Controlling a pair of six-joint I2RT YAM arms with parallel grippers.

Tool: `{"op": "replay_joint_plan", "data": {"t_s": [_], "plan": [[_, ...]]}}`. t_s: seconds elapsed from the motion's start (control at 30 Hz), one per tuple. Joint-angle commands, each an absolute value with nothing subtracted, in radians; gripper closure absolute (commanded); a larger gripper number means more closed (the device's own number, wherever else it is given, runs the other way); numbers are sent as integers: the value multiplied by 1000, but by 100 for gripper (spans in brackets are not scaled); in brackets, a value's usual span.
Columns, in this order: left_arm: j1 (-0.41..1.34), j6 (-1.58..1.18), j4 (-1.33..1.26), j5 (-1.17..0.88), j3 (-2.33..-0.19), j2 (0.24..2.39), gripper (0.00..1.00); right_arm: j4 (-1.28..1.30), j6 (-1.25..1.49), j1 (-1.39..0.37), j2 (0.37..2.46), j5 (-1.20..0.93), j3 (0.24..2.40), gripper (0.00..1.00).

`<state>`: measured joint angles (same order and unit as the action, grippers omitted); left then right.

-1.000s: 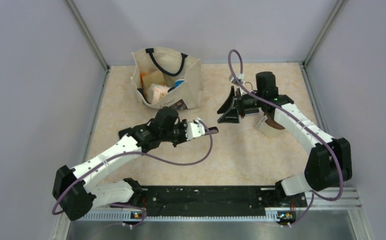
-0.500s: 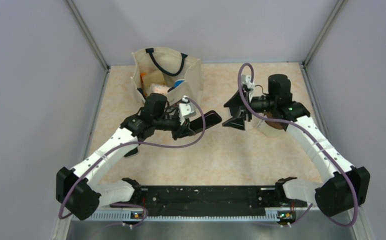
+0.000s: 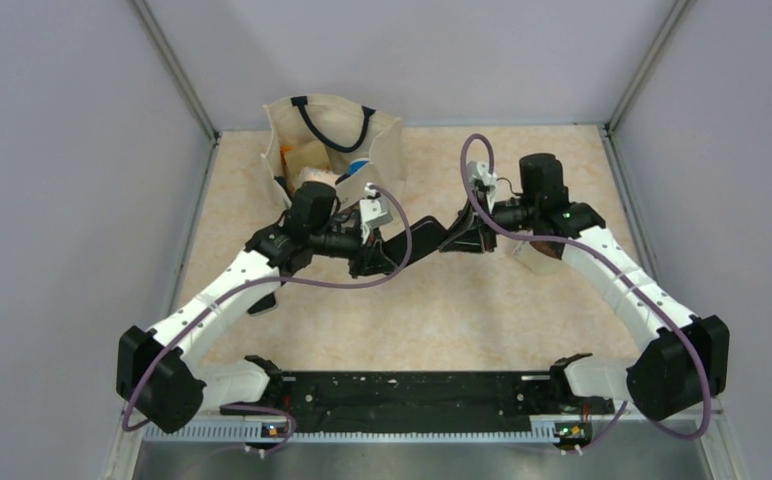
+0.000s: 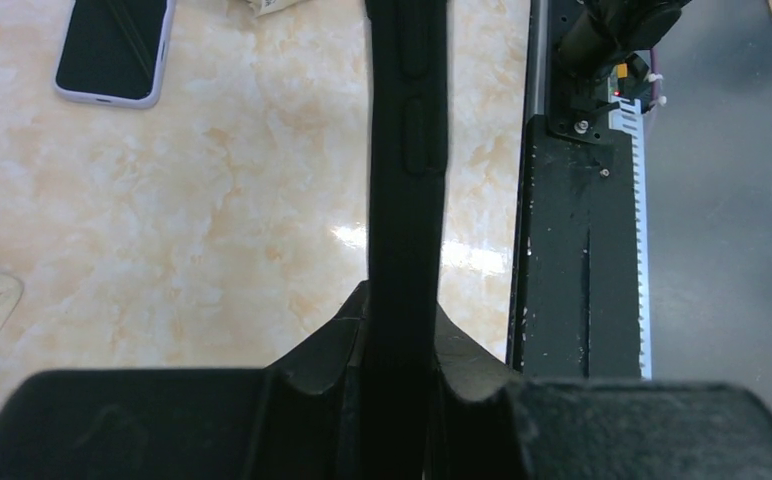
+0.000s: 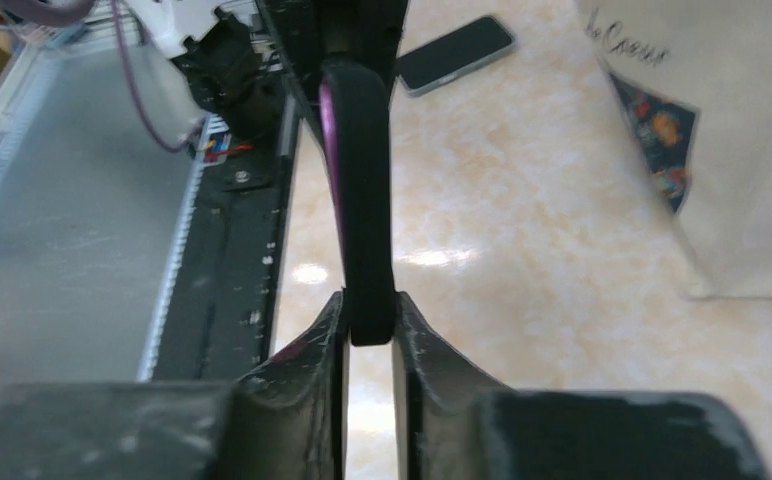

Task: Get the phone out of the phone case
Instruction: Remove the phone case from the phone.

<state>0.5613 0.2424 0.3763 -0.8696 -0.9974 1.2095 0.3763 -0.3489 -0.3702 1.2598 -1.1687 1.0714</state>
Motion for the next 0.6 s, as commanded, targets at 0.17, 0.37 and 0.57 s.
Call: {"op": "replay_joint_plan", "data": {"t_s": [0.17, 0.37, 0.57], "plan": [[563, 227, 268, -993, -1035, 1195, 100, 470, -533, -412, 1272, -1289, 1080, 100], [563, 469, 409, -1123, -1044, 1197, 100, 685, -803, -419, 1264, -1344, 1119, 100], [565, 768, 672, -1197, -1115, 1212, 100, 934, -1105, -502, 1283, -1235, 1184, 100]]}}
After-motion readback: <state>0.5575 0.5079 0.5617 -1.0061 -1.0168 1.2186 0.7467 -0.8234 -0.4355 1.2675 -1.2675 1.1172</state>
